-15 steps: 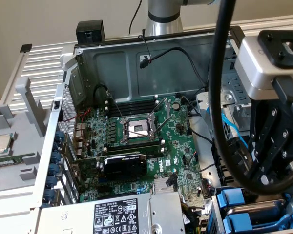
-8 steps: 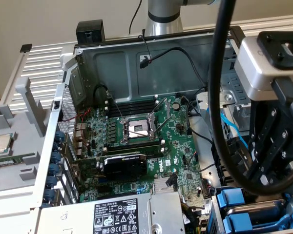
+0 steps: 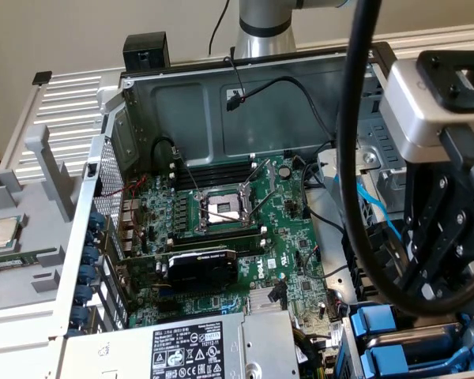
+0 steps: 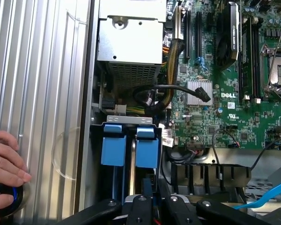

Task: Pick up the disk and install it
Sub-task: 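Insert the second disk wire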

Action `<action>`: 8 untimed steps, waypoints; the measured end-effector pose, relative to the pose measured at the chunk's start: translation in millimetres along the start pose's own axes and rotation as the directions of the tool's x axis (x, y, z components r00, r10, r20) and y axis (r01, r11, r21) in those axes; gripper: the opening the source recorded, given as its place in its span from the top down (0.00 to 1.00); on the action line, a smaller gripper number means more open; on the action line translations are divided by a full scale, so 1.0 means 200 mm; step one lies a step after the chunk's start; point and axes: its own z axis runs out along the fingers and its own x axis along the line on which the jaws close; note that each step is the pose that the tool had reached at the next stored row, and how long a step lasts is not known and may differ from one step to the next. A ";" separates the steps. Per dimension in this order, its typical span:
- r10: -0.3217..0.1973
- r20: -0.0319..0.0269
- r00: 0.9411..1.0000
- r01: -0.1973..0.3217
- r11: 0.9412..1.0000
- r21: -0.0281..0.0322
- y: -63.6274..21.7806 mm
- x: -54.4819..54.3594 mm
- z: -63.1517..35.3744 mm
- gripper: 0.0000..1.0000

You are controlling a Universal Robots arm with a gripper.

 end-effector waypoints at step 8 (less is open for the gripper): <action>0.001 0.001 1.000 -0.001 1.000 0.000 -0.006 0.00 0.000 0.84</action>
